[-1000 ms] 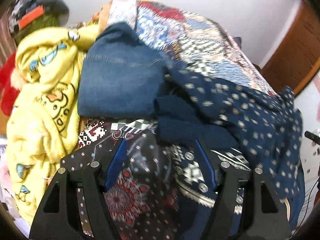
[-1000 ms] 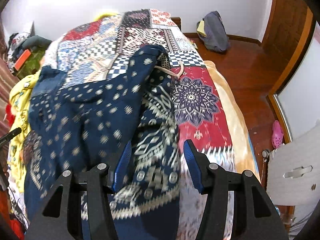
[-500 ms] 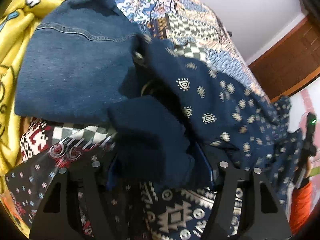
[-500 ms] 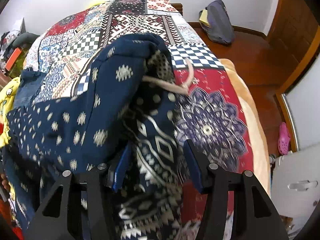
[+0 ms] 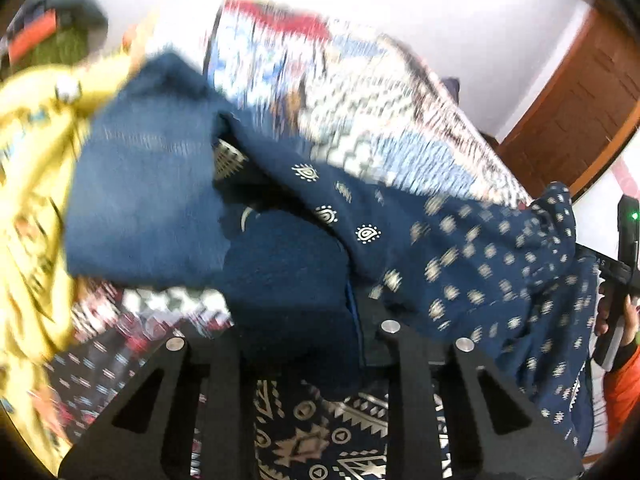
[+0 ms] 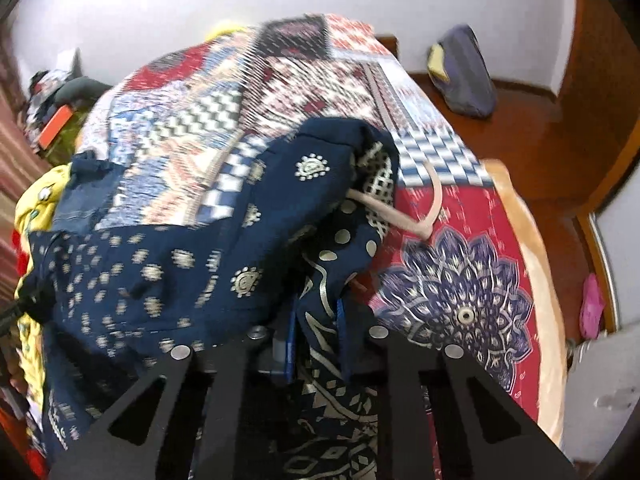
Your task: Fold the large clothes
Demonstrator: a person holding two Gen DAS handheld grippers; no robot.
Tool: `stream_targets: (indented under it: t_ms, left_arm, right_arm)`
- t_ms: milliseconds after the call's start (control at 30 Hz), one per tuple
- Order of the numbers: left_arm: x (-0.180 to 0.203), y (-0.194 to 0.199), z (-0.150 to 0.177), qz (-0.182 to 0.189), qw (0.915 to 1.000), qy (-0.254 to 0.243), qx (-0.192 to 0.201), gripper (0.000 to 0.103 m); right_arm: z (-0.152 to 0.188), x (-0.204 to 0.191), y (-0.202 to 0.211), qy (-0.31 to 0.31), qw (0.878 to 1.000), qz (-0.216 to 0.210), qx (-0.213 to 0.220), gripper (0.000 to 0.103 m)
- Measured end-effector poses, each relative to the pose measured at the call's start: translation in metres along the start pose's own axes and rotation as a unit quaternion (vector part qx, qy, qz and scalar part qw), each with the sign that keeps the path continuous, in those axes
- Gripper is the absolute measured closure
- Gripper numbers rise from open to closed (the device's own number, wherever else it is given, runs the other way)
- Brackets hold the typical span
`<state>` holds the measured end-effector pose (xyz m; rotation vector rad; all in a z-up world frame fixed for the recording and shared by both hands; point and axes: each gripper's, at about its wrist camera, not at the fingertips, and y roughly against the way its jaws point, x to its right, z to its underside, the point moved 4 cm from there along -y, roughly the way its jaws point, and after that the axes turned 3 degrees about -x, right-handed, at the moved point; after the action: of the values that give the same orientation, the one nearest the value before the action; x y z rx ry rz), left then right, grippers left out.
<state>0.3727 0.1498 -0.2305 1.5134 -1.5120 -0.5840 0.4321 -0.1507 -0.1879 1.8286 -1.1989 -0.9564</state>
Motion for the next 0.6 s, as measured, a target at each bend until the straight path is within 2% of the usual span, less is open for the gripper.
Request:
stream_targets:
  t_ms: [133,267,333,433,600]
  left_arm:
    - [0.004,0.038,-0.025,-0.027,0.9978,-0.020,0.057,0.082]
    - [-0.011,0.044,-0.053,-0.046,0.9959,-0.019,0.075,0.083]
    - [-0.025,0.035,-0.063,-0.058,0.9956,-0.012,0.072,0.083]
    - [-0.052,0.012,-0.071,-0.055,0.9968,0.020,0.054,0.083]
    - [-0.089,-0.027,-0.057,-0.052,0.9963,0.067,0.014,0.082]
  right_arm:
    - [-0.015,-0.019,0.017,0.013,0.999,-0.025,0.028,0.089]
    - [-0.034,-0.046,0.021,0.032,0.998,-0.032,0.050,0.089]
    - [-0.042,-0.056,0.016,0.036,0.997,-0.030,0.059,0.089]
    - [-0.056,-0.066,0.001,0.047,0.997,-0.005,0.067,0.089]
    - [-0.071,-0.061,-0.035,0.033,0.998,0.026,0.039,0.089]
